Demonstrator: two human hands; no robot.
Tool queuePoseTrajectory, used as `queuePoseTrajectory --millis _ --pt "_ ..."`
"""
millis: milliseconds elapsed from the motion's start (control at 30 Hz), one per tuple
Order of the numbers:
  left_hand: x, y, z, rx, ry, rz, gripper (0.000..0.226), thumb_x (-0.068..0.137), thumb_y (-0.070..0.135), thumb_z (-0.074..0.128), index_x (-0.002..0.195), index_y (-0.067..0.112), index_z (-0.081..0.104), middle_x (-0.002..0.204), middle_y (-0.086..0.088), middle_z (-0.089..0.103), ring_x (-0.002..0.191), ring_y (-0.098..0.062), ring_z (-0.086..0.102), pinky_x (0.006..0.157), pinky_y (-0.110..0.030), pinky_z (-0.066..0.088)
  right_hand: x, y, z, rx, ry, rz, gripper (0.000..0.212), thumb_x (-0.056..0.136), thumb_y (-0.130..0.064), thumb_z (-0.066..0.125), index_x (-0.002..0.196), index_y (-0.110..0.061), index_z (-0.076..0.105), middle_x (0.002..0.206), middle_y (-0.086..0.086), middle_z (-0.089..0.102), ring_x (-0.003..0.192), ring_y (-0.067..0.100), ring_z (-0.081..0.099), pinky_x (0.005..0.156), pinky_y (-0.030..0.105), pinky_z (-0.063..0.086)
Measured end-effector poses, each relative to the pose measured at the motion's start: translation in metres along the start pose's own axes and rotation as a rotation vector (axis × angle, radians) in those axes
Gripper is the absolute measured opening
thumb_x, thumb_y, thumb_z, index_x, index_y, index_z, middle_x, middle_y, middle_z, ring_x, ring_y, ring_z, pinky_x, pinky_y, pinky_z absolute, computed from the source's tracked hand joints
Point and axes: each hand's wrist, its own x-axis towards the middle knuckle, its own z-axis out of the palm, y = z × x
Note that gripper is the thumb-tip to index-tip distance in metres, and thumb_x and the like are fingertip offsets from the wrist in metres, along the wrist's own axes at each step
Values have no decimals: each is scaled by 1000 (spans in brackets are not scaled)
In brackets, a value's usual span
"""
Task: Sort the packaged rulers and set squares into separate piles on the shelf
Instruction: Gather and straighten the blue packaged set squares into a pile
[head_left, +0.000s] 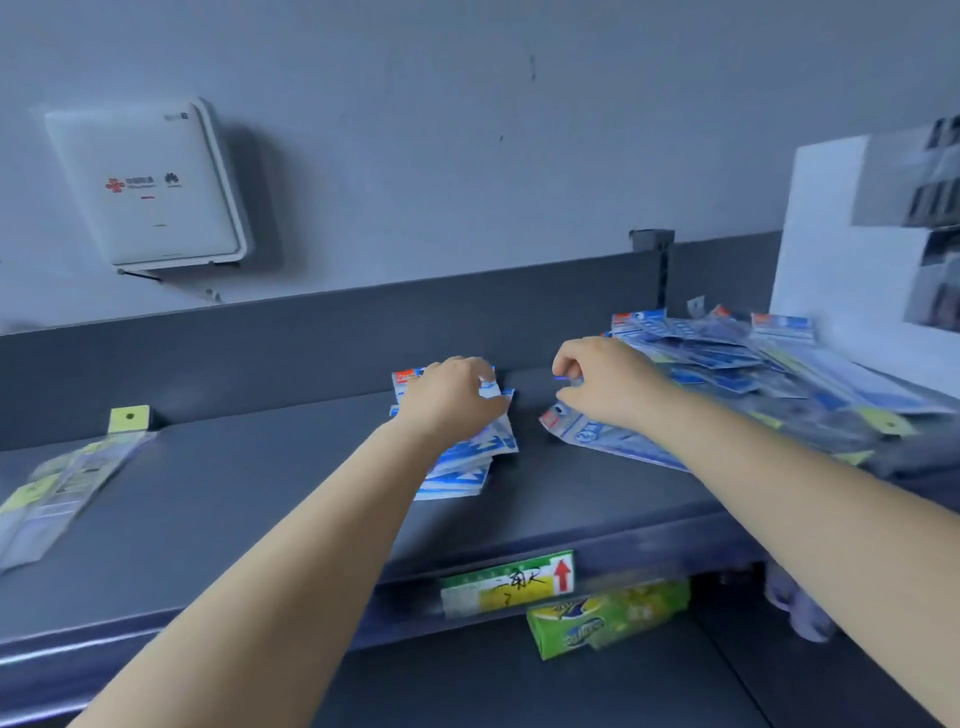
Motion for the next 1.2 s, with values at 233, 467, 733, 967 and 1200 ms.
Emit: queuePoseTrajectory --millis 233,467,733,967,1200 --pt "34 68 45 160 -244 -10 10 85 22 53 82 12 54 93 -4 57 83 -25 51 61 -25 36 -21 87 -32 26 2 132 19 85 -21 60 103 -16 60 100 -3 57 98 19 56 85 32 46" --pt "47 80 42 -156 -183 -81 11 85 14 59 74 13 57 63 -4 49 63 -23 46 48 -21 37 -22 117 -42 143 8 114 20 85 -18 62 104 -16 61 108 1 63 86 13 53 69 23 38" --pt "41 104 0 -1016 32 -132 15 88 10 62 74 16 61 67 0 64 49 -7 61 51 -23 57 -17 104 -44 471 -149 58 17 87 -25 64 101 -15 63 100 2 63 96 16 57 89 30 42" --pt "34 113 13 -1284 -102 -281 12 84 13 67 94 11 60 85 -7 67 58 -18 63 48 -24 53 -8 107 -48 774 14 146 18 88 -14 62 70 -17 58 69 2 57 60 12 48 56 22 39" --pt "35 99 37 -1225 8 -322 14 80 3 69 90 11 65 85 -7 71 70 -20 68 69 -34 59 -1 115 -47 702 63 167 8 88 -16 59 81 -15 62 80 3 65 63 11 56 58 21 44"
